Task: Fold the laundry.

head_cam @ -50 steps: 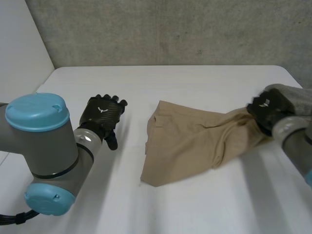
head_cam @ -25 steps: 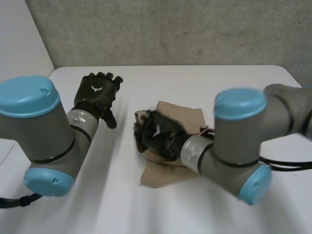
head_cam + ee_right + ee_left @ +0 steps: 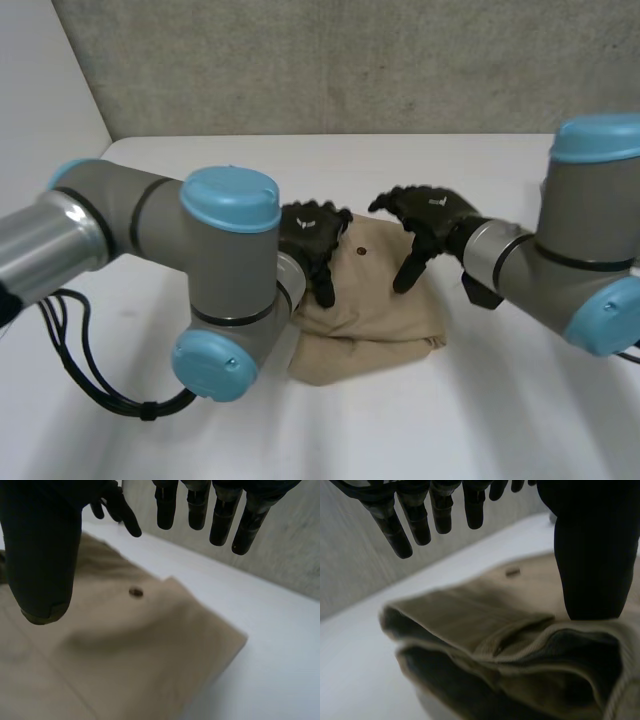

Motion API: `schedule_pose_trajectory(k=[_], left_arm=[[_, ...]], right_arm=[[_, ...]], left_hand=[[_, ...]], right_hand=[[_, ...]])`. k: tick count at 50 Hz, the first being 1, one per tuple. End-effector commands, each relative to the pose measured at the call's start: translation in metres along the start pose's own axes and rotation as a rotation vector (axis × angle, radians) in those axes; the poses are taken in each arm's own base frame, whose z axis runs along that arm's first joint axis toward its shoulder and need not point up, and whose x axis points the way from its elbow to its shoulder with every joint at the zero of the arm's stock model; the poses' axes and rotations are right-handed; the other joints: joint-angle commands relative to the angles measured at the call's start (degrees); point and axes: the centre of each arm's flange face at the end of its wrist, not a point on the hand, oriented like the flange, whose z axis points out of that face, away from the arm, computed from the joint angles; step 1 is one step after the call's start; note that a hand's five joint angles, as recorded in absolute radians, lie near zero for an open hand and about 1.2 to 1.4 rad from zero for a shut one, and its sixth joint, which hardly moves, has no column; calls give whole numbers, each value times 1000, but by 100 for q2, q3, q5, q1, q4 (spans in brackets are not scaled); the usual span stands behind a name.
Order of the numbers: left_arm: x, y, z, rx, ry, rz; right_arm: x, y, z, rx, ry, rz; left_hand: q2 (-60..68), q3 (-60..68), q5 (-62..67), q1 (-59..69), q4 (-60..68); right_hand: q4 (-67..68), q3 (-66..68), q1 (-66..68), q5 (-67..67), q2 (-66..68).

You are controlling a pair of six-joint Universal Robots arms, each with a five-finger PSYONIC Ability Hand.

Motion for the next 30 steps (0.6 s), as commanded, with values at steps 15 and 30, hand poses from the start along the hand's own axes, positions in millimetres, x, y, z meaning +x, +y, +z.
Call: schedule_pose_trajectory(k=[15, 30], left_arm=[[-7, 43, 7, -121, -56, 8], [-19, 2, -15, -30, -71, -3]], right_arm=[[13, 56, 29, -137, 96, -162], [15, 23, 6, -50, 121, -192]], left_hand=[[-3, -42, -115, 44, 1], [-104, -143, -216, -57, -100]], right_hand=[[-316, -220, -138, -369, -222], [-316, -220, -138, -369, -222]])
